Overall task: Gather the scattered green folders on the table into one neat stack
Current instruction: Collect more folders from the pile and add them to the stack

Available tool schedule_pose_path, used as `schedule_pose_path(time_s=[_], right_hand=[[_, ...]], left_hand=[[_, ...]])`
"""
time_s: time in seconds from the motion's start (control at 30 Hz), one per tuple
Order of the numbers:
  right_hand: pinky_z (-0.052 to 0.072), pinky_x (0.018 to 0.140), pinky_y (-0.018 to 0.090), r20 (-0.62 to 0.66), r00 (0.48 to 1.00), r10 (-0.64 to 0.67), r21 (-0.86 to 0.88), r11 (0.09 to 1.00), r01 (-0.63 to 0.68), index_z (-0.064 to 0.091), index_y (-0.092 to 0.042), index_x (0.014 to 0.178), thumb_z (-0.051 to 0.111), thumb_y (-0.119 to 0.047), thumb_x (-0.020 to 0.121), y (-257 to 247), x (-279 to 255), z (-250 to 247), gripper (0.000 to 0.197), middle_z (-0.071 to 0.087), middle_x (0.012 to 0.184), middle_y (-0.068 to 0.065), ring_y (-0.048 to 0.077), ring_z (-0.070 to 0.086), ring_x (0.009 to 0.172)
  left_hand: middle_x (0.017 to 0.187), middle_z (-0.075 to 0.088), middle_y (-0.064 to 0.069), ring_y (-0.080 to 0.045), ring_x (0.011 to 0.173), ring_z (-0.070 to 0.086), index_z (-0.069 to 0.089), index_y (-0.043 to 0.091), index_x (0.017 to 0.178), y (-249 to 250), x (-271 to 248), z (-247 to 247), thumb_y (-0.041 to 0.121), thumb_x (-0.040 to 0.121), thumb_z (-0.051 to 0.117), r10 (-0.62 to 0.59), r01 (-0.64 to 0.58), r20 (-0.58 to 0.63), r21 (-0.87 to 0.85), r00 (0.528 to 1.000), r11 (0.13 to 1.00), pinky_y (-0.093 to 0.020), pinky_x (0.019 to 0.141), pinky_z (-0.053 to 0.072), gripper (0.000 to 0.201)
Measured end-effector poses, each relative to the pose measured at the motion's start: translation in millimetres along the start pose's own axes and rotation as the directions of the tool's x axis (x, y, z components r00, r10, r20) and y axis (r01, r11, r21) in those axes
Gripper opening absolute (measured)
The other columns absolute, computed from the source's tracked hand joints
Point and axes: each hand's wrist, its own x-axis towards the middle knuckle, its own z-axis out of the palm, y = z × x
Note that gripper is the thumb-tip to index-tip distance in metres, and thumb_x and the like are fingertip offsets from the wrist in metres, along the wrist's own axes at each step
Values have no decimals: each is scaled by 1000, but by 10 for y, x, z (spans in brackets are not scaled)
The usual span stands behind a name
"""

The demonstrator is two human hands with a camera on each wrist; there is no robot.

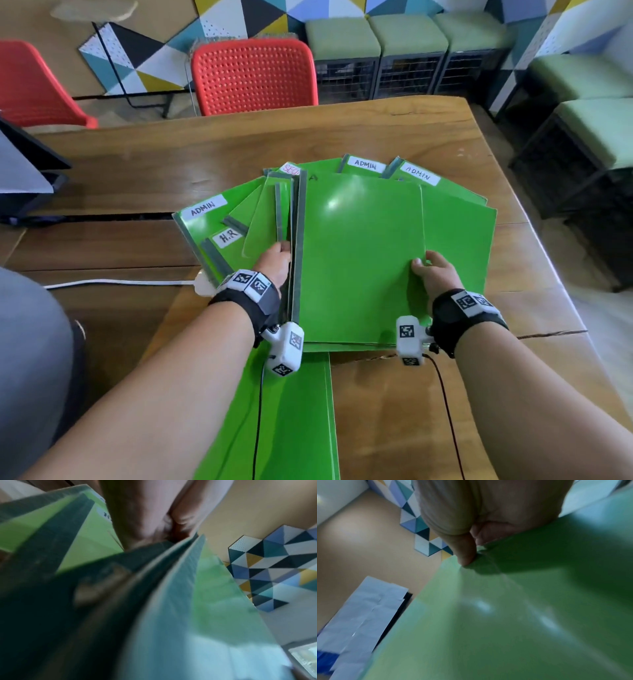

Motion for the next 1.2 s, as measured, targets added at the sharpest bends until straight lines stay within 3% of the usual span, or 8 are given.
schedule_pose_path(time_s=[0.1, 0.23, 0.43, 0.8, 0.93, 1.03, 1.1, 1.2], right_hand=[[56, 72, 39, -97, 995, 7, -41, 999, -11, 40, -16, 144, 56, -18, 96, 51, 40, -116, 50, 59, 100, 3, 19, 58, 73], [57, 80, 44, -166, 985, 42, -171, 983, -71, 38, -12, 145, 52, -18, 97, 186, 141, -228, 50, 63, 115, 13, 26, 64, 86], [55, 88, 45, -157, 987, 24, -294, 953, -70, 35, -9, 145, 50, -17, 98, 240, 196, -178, 50, 55, 129, 14, 28, 62, 101], [55, 87, 46, -95, 995, -8, -130, 991, -4, 37, -15, 145, 51, -22, 98, -32, 74, 86, 50, 59, 122, 14, 27, 63, 91], [54, 90, 43, 23, 998, -64, -131, 989, 67, 39, -15, 145, 51, -17, 97, -15, -95, 579, 49, 59, 125, 10, 20, 59, 88], [53, 75, 31, 102, 983, -150, -195, 966, 168, 45, -17, 141, 46, -11, 99, 34, -194, 804, 42, 59, 120, 1, 14, 56, 77], [49, 90, 36, 132, 953, -274, -465, 832, 303, 46, -23, 141, 49, -15, 97, 80, -179, 810, 45, 53, 134, 8, 22, 56, 102], [29, 110, 57, 234, 924, -303, -883, 331, 332, 28, -45, 144, 62, -33, 88, 210, -140, 699, 66, 25, 152, 7, 36, 27, 137]], left_hand=[[112, 62, -3, -27, 90, 60, 60, 23, 122, 101, 87, 107, 12, 95, 44, 69, -31, -133, 272, 989, 962, -27, 67, 49, 33], [143, 43, -15, -38, 122, 50, 49, 24, 136, 6, 305, -33, 11, 85, 52, -33, 185, -363, 392, 931, 901, -46, 99, 47, 53], [140, 52, -16, -32, 123, 56, 45, 4, 140, 189, 402, 32, 41, 90, 58, -141, 189, -144, 419, 979, 888, -38, 99, 44, 64], [105, 47, -11, -28, 94, 51, 44, 9, 134, 111, 160, -243, 17, 101, 39, -87, 109, -212, 95, 973, 989, -35, 82, 42, 34], [155, 29, -11, -34, 141, 32, 17, 15, 151, -19, -110, -391, 61, 86, 53, -168, 177, -98, 93, 981, 980, -52, 112, 31, 88], [161, 13, -7, -30, 147, 19, 10, 15, 154, -199, -219, -484, 39, 84, 68, -177, 194, -123, 141, 976, 971, -50, 116, 23, 94], [161, 17, -7, -30, 147, 21, 13, 14, 153, -312, -245, -611, 31, 87, 68, -178, 207, -218, 115, 960, 972, -49, 116, 23, 88], [160, 19, -8, -30, 146, 22, 15, 12, 153, -470, -281, -793, 27, 88, 66, -222, 244, -294, 38, 929, 969, -49, 116, 23, 84]])
